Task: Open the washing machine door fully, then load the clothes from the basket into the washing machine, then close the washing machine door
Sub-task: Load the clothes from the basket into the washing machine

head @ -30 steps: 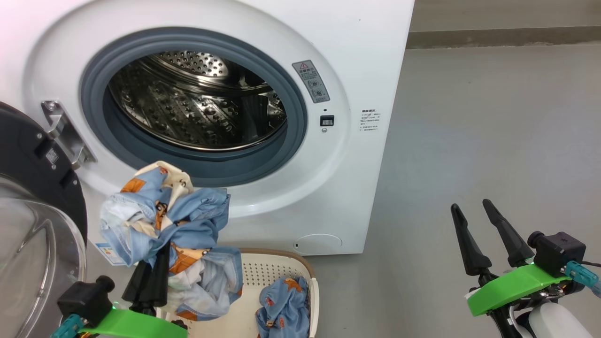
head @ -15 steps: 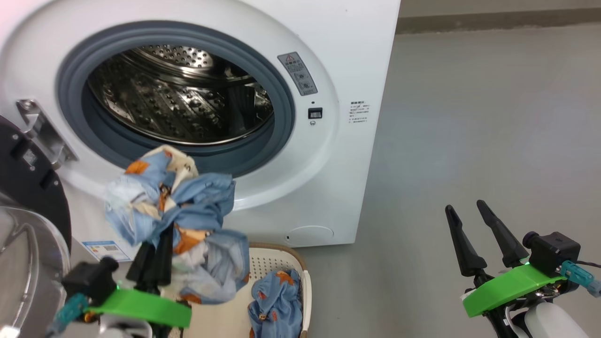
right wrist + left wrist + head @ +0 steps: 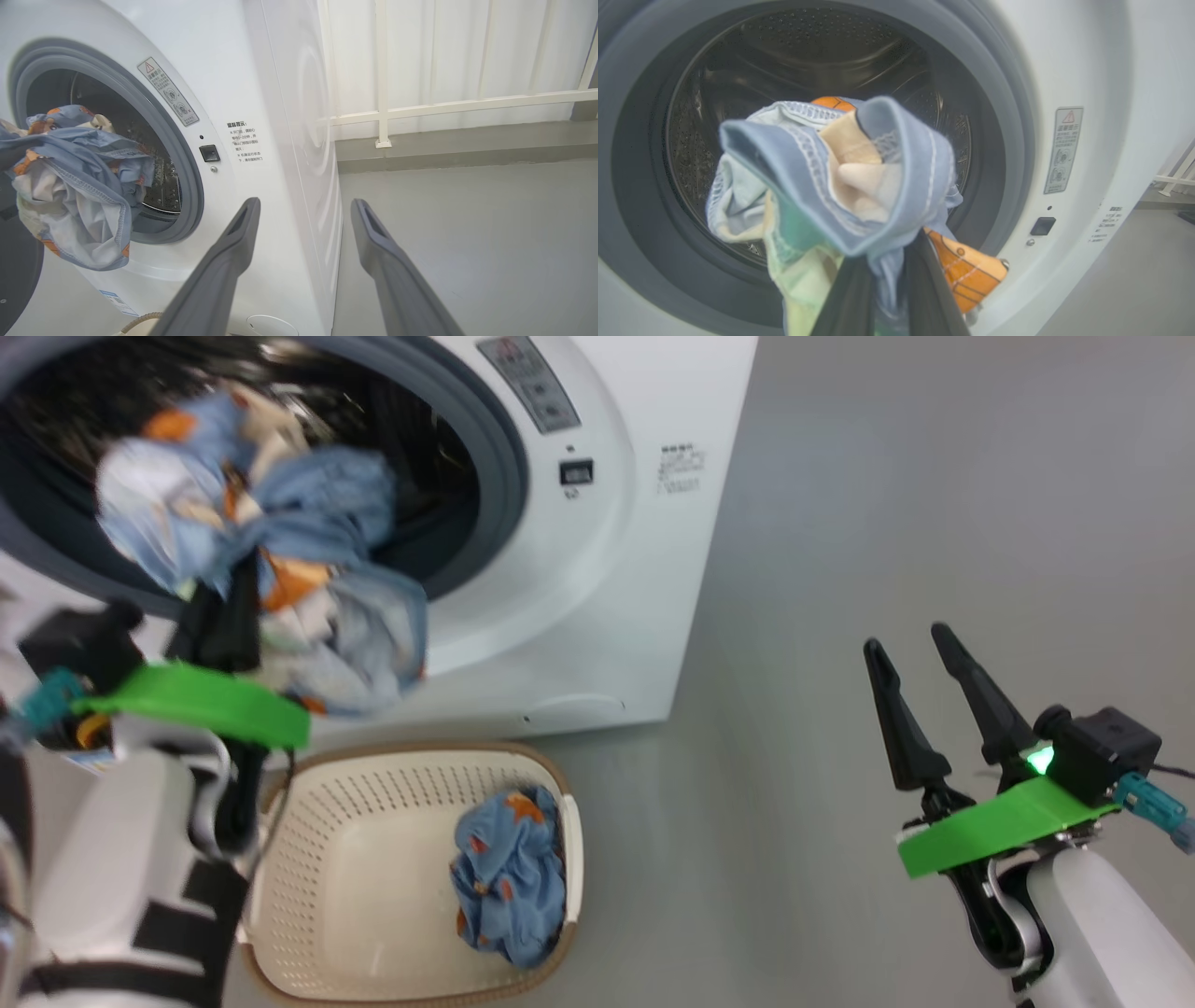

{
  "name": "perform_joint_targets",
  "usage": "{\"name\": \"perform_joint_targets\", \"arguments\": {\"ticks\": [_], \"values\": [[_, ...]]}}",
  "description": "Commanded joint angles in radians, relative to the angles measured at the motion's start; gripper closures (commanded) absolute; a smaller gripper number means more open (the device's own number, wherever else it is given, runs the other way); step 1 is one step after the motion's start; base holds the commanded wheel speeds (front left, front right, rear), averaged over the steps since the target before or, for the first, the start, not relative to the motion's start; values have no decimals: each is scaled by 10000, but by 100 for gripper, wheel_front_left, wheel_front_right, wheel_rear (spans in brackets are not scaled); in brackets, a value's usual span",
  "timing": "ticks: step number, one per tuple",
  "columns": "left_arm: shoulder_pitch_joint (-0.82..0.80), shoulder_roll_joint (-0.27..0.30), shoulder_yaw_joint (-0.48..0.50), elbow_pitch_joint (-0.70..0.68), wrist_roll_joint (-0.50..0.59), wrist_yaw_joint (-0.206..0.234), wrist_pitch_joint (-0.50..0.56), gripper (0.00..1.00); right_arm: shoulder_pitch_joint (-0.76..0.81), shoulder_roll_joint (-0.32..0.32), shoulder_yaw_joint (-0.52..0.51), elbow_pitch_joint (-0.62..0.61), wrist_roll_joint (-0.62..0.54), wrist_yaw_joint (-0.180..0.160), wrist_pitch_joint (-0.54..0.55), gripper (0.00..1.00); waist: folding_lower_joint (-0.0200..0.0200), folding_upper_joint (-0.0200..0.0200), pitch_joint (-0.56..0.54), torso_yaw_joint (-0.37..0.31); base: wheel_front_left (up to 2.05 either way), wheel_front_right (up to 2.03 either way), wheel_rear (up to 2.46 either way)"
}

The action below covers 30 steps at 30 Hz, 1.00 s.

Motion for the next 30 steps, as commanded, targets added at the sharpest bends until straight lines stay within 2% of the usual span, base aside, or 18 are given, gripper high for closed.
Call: {"name": "perform_joint_targets", "arguments": {"ticks": [1, 12, 21, 25, 29, 30], "values": [[-740, 458, 351, 63, -20, -35, -112, 100, -299, 25, 172, -339, -162, 75, -82, 0, 0, 0, 1399, -736, 0, 0, 0], [-3784, 1541, 187, 1331, -467, -36, -112, 100, -1005, 910, -102, -932, -711, 75, -82, 0, 0, 0, 4003, -1518, 0, 0, 0], [-5599, 2338, -41, 2166, -599, -36, -112, 100, -1370, 1406, 14, -1080, -813, 75, -82, 0, 0, 0, 5042, -2172, 0, 0, 0], [-6221, 2569, 799, 1627, -150, -18, -112, 100, -1343, 1502, -41, -1140, -850, 75, -82, 0, 0, 0, 5214, -2314, 0, 0, 0], [-6136, 2346, 2184, 552, 525, -20, -112, 100, -1366, 1565, -61, -1161, -858, 75, -82, 0, 0, 0, 5254, -2380, 0, 0, 0], [-6028, 2211, 2452, 517, 627, -22, -112, 77, -1378, 1576, -61, -1146, -858, 75, -82, 0, 0, 0, 5227, -2375, 0, 0, 0]]}}
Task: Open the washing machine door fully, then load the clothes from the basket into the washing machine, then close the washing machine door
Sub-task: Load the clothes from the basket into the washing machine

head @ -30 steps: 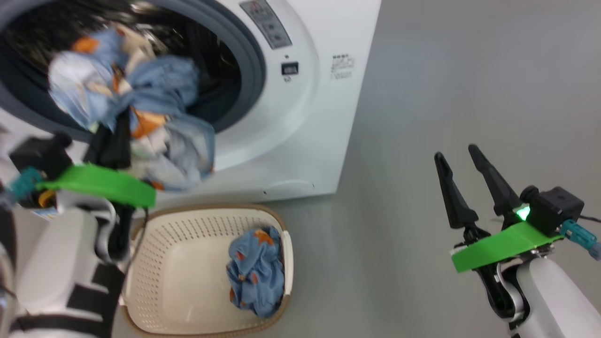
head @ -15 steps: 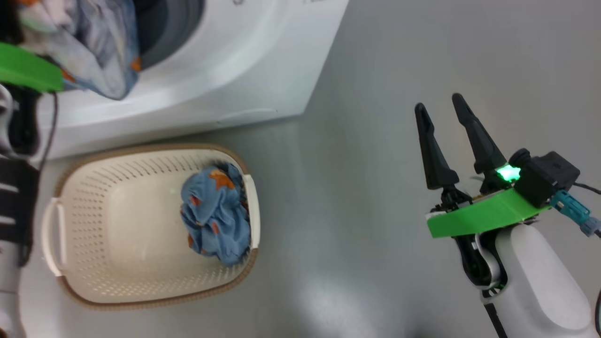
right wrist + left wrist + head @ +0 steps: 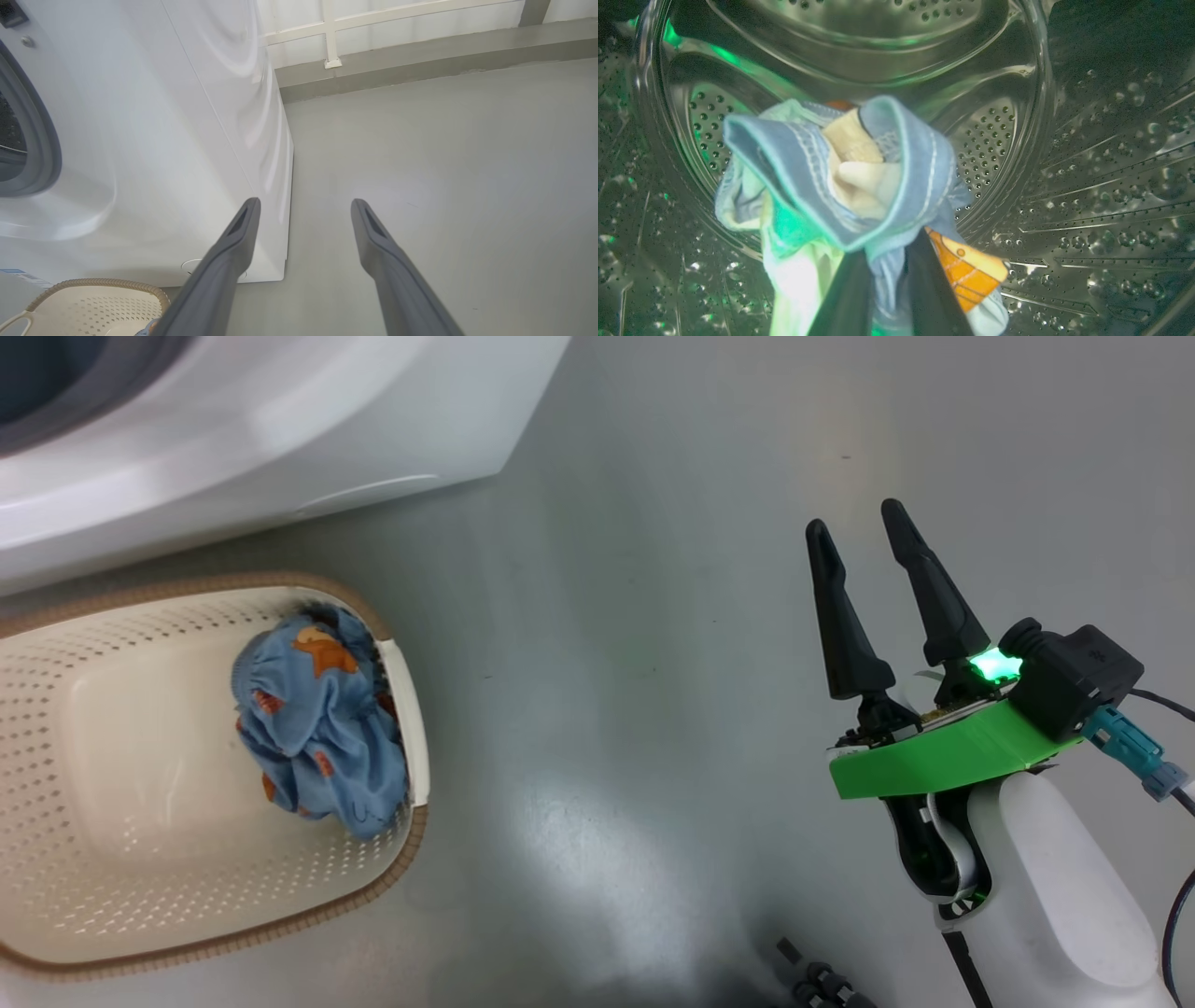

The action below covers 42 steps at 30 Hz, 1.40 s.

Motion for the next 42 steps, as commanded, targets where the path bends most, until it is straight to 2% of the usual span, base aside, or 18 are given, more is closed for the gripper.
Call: {"name": "perform_joint_targets", "arguments": {"ticks": [1, 4, 9, 18, 28, 42], "values": [[177, 251, 421, -111, 219, -24, -49, 0, 64, 63, 131, -205, -22, 75, -80, 0, 0, 0, 134, -184, 0, 0, 0], [244, 81, 497, 203, 401, -29, -49, 0, 62, 76, 144, -151, -29, 75, -80, 0, 0, 0, 59, -136, 0, 0, 0], [405, -221, 8, 1203, 337, -33, -49, 0, 50, 93, 159, -28, -35, 75, -80, 0, 0, 0, -167, 52, 0, 0, 0], [1155, -324, -917, 1820, -69, -35, -49, 0, 24, -15, 278, 221, 11, 75, -80, 0, 0, 0, -1028, 339, 0, 0, 0], [2949, -554, -1161, 967, -184, -36, -49, 0, 187, -442, 214, 458, 187, 75, -80, 0, 0, 0, -2431, 863, 0, 0, 0], [6607, -1475, -974, -860, 375, -36, -49, 0, 1164, -1097, 134, 1017, 739, 75, -80, 0, 0, 0, -5118, 1939, 0, 0, 0]]}}
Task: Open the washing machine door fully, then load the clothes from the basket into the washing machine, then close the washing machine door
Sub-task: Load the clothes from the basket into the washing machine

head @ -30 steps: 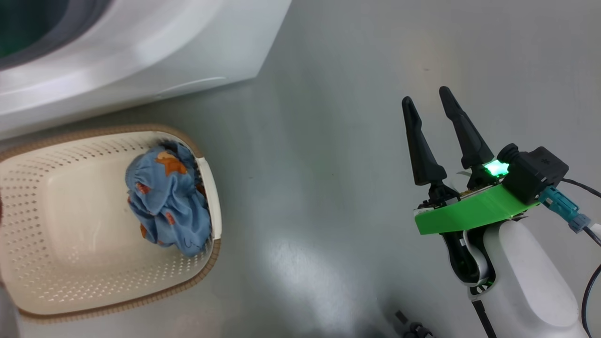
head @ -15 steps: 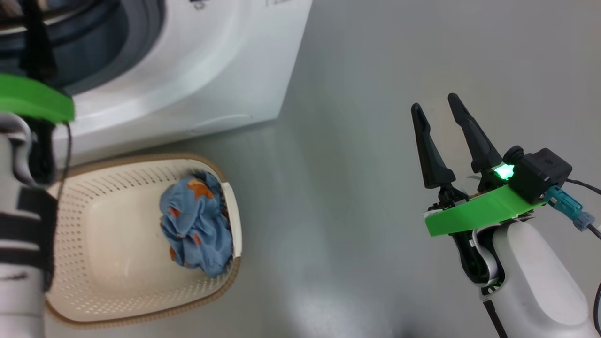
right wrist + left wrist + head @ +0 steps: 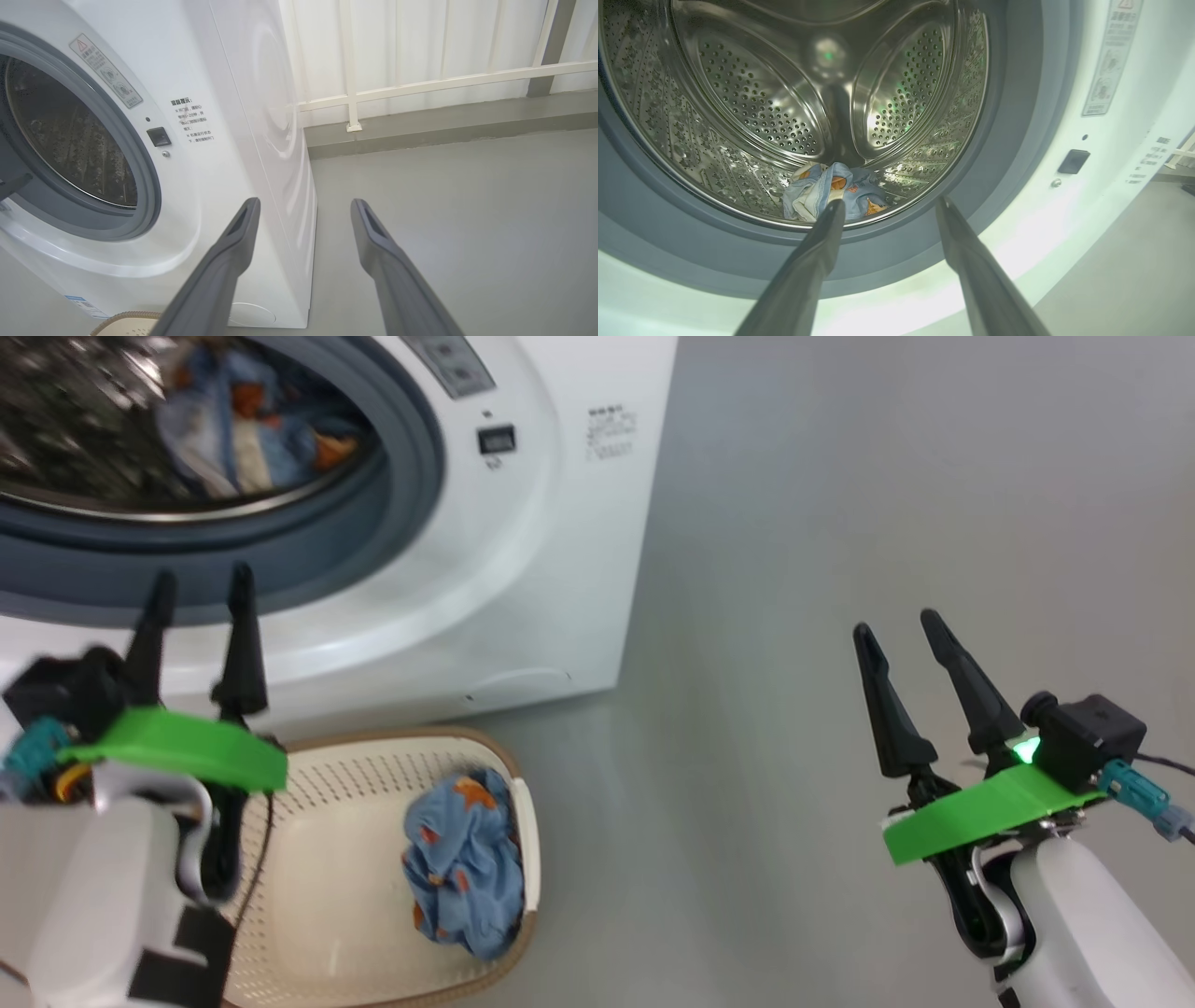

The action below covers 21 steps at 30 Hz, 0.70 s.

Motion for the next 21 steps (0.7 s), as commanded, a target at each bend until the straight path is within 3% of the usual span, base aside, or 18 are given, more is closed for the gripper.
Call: {"name": "perform_joint_targets", "arguments": {"ticks": [1, 21], "values": [[468, 256, 322, -469, 187, -23, -51, 0, 280, -145, 82, -160, 142, 75, -82, 0, 0, 0, -1198, 759, 0, 0, 0], [3764, -486, 1156, -2405, 800, -23, -51, 0, 1329, -644, 101, 40, 459, 75, -82, 0, 0, 0, -2804, 1614, 0, 0, 0]]}}
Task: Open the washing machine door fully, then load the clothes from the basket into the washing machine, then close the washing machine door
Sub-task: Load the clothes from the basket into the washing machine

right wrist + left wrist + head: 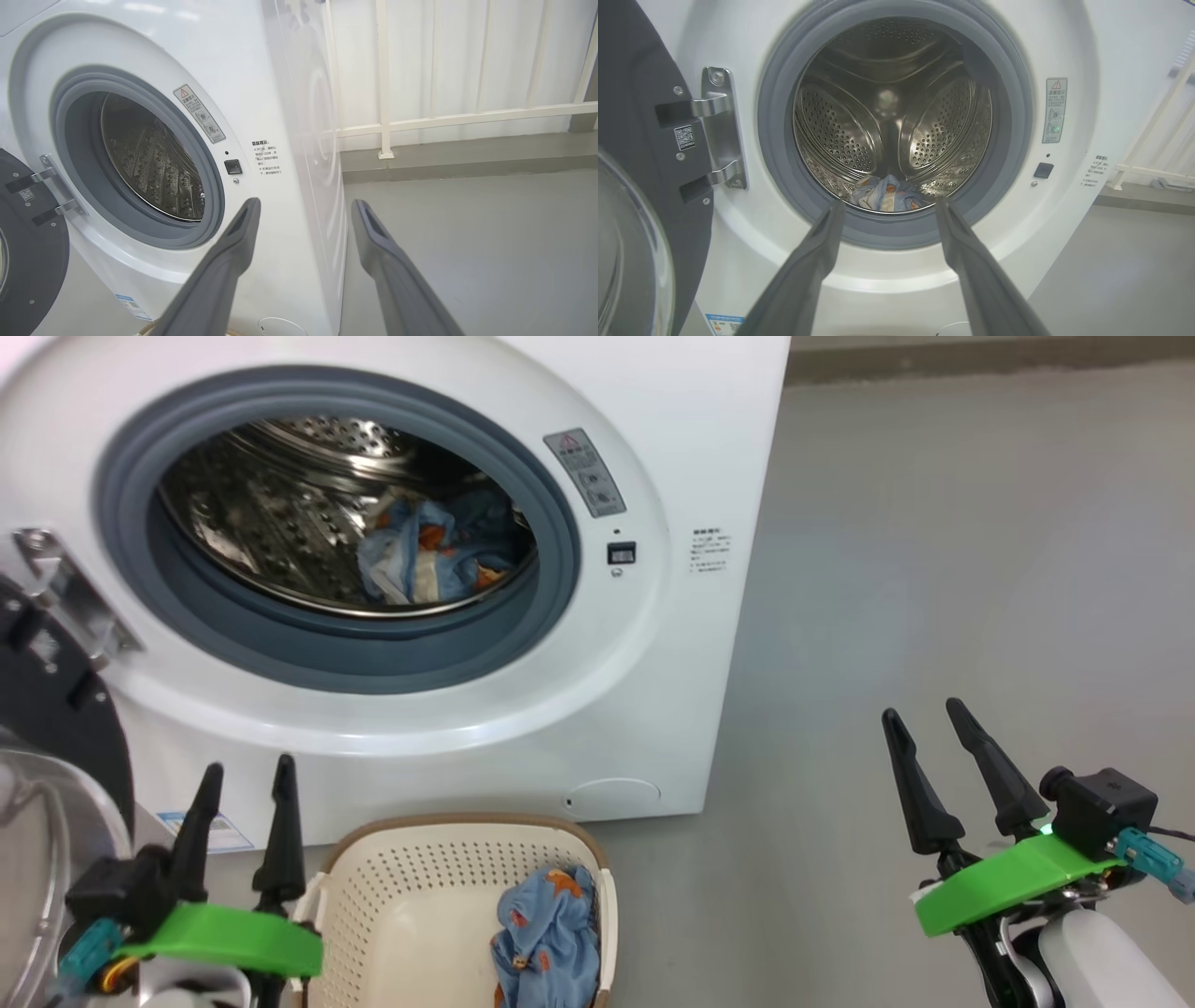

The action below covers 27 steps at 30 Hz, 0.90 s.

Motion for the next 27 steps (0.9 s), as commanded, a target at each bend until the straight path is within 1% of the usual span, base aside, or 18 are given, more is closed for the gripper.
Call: {"name": "perform_joint_targets", "arguments": {"ticks": [1, 10, 27], "values": [[56, 203, 467, -423, 168, -21, -53, 0, 67, -180, 192, -188, 123, 75, -82, 0, 0, 0, -256, 175, 0, 0, 0], [901, -44, 768, -1015, 631, -21, -53, 0, 333, -282, 81, -219, 175, 75, -82, 0, 0, 0, -487, 137, 0, 0, 0], [1054, -237, 838, -1201, 889, -21, -53, 0, 327, -358, 107, -208, 178, 75, -82, 0, 0, 0, -444, -28, 0, 0, 0]]}}
